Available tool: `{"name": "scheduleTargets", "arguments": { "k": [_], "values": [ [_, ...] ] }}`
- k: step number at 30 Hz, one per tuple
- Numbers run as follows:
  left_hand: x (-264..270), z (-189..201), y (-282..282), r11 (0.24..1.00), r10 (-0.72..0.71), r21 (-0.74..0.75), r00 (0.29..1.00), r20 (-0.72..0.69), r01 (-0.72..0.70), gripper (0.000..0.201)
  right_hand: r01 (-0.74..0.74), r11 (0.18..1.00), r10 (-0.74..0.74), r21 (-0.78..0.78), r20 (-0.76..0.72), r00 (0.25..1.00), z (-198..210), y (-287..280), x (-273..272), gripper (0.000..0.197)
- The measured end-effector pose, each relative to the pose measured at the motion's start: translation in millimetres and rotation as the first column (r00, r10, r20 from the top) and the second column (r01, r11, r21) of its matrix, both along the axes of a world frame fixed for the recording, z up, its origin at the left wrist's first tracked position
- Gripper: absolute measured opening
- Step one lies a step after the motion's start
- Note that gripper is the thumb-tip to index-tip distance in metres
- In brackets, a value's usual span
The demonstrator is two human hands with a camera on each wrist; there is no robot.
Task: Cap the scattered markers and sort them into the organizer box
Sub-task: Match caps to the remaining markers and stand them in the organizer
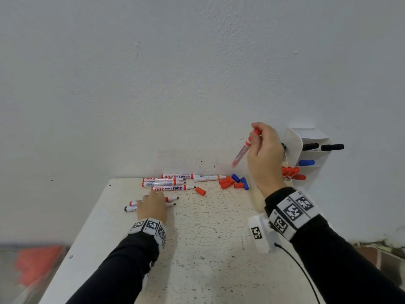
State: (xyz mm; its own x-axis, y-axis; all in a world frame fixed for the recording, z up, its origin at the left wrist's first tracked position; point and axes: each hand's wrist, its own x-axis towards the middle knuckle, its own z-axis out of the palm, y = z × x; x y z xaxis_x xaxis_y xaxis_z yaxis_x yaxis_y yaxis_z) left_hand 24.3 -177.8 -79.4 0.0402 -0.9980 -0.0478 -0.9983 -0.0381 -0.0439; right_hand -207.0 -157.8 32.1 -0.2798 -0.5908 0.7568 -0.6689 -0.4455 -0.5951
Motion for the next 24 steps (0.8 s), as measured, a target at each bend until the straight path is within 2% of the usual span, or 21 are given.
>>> {"name": "scheduleTargets", "arguments": {
  "k": [3,5,7,13,15,18,21,24],
  "values": [
    [-1.5,-0.9,-0.3,1.0,-0.005,0.005,1.0,-0.011,0.005,0.03,0.132,0.988,-0.137,-0.085,-0.049,0.989,17.7,2.1,-26.6,0.025],
    [-3.3,-0.2,0.4,1.0,-0.021,-0.002,1.0,-0.01,0.021,0.031,0.208,0.975,-0.215,-0.078,-0.097,0.972,17.1,0.2,-43.6,0.025],
    [-5.9,0.3,1.2,0.999,-0.051,-0.018,0.999,-0.011,0.051,0.032,0.226,0.974,-0.228,-0.032,-0.115,0.967,9.7,-1.0,-54.2,0.025],
    [-10.5,0.0,0.8,0.992,-0.119,-0.034,0.993,-0.012,0.119,0.038,0.229,0.923,-0.196,0.31,-0.133,0.972,-24.7,-9.7,-67.9,0.019],
    [-11.4,-0.9,0.1,0.989,-0.145,-0.039,0.989,-0.021,0.144,0.037,0.248,0.879,-0.185,0.408,-0.188,0.965,-34.2,-12.7,-72.8,0.009],
    [-12.5,-2.2,-0.1,0.977,-0.202,-0.083,0.978,-0.041,0.198,0.031,0.305,0.81,-0.177,0.501,-0.287,0.941,-39.3,-14.9,-76.0,0.017],
    [-13.6,-1.5,0.3,0.965,-0.248,-0.111,0.965,-0.086,0.238,0.028,0.343,0.849,-0.201,0.401,-0.354,0.913,-34.0,-15.4,-69.4,0.02],
    [-16.0,0.1,0.8,0.96,-0.273,-0.111,0.95,-0.151,0.258,0.029,0.26,0.922,-0.148,0.288,-0.359,0.922,-23.7,-11.2,-40.3,0.016]
  ]
}}
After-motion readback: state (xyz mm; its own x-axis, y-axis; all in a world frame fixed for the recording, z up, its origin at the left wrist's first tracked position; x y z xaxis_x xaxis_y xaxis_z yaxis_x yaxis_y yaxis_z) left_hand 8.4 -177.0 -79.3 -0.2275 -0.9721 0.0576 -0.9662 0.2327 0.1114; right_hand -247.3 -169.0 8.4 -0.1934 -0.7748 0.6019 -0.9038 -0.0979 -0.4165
